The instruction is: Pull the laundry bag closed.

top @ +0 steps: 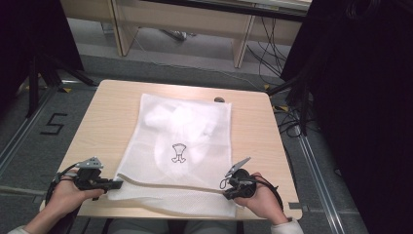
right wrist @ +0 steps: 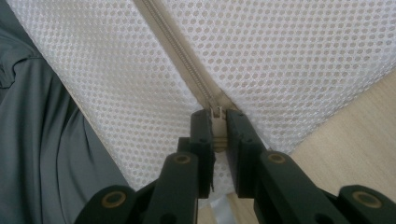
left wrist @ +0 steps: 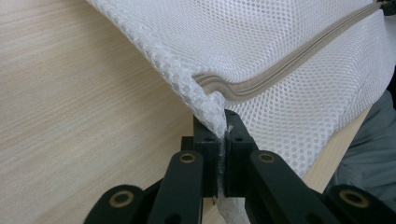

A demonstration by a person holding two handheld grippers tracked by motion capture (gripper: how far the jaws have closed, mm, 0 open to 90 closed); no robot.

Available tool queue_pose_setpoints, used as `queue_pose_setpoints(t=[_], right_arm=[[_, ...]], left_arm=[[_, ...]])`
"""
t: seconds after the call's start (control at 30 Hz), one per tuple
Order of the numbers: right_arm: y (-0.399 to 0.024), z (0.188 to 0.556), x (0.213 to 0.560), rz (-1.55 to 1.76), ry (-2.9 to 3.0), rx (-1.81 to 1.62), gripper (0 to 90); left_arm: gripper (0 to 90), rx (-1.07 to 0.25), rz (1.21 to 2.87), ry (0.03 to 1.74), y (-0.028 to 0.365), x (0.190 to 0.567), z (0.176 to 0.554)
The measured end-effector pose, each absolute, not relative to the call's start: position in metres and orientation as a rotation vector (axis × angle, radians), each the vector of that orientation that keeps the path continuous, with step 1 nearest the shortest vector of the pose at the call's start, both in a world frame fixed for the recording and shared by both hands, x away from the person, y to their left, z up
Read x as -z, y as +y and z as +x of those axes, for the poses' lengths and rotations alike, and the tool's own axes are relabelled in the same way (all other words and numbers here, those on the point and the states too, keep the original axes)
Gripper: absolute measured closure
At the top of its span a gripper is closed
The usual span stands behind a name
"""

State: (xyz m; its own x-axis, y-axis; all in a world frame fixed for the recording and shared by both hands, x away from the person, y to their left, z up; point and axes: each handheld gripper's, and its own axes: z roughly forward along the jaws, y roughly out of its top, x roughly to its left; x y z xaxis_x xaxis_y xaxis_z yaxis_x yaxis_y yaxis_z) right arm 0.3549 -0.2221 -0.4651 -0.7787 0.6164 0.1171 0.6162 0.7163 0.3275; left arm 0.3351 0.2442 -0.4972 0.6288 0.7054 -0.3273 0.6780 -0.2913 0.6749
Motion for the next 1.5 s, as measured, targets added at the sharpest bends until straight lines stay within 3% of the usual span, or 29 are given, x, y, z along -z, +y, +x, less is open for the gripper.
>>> queue_pose_setpoints(t=[0.53, 0.7, 0.97, 1.13, 1.27, 1.5], right_arm=[[-0.221, 0.354, 0.470, 1.032, 2.911, -0.546, 80.9], [-0.222, 0.352, 0.471, 1.038, 2.910, -0.576, 71.8], [-0.223, 0.354, 0.472, 0.984, 2.857, -0.686, 55.6], [-0.224, 0.357, 0.469, 0.994, 2.765, -0.800, 49.2], [-0.229, 0.358, 0.465, 1.067, 2.614, -0.930, 47.3], [-0.236, 0.362, 0.464, 1.128, 2.478, -1.014, 40.0]], left_arm=[[81.3, -0.021, 2.054, 1.082, 0.242, 0.503, 0.336], [74.9, -0.028, 2.073, 1.073, 0.240, 0.504, 0.336], [52.0, -0.099, 2.097, 1.046, 0.241, 0.504, 0.336], [31.7, -0.209, 2.030, 1.022, 0.241, 0.503, 0.337], [25.6, -0.257, 2.046, 0.991, 0.244, 0.499, 0.338], [24.0, -0.285, 1.996, 0.964, 0.243, 0.497, 0.337]])
